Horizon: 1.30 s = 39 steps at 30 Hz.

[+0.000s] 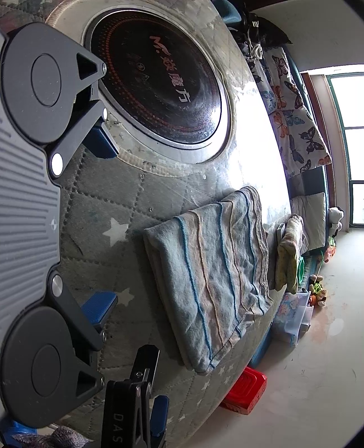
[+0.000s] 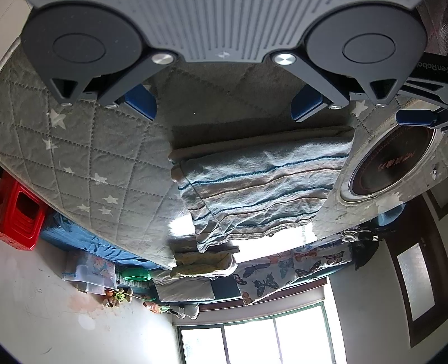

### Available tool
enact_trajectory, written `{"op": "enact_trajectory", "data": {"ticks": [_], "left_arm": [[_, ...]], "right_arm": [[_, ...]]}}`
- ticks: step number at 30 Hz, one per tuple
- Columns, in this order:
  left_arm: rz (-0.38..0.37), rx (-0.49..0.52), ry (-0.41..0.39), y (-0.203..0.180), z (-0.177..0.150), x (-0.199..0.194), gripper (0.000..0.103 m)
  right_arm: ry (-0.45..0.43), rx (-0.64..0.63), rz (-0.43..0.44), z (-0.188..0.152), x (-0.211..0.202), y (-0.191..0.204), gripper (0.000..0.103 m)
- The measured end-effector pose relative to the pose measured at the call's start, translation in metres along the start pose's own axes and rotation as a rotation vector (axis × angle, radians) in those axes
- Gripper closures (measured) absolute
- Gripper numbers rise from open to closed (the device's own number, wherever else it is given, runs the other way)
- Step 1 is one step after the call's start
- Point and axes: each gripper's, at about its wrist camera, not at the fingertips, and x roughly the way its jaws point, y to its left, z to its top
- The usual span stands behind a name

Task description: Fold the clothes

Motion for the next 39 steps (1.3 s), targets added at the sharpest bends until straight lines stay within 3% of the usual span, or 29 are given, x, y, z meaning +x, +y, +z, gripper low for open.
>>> {"op": "enact_trajectory", "data": {"ticks": [39], "left_arm": [[0.003,0.006,0.055,-0.001,0.015,0.021,0.000]], "right_arm": [[0.038,0.012,-0.004,0.019,0.022,-0.015,0.000]]}}
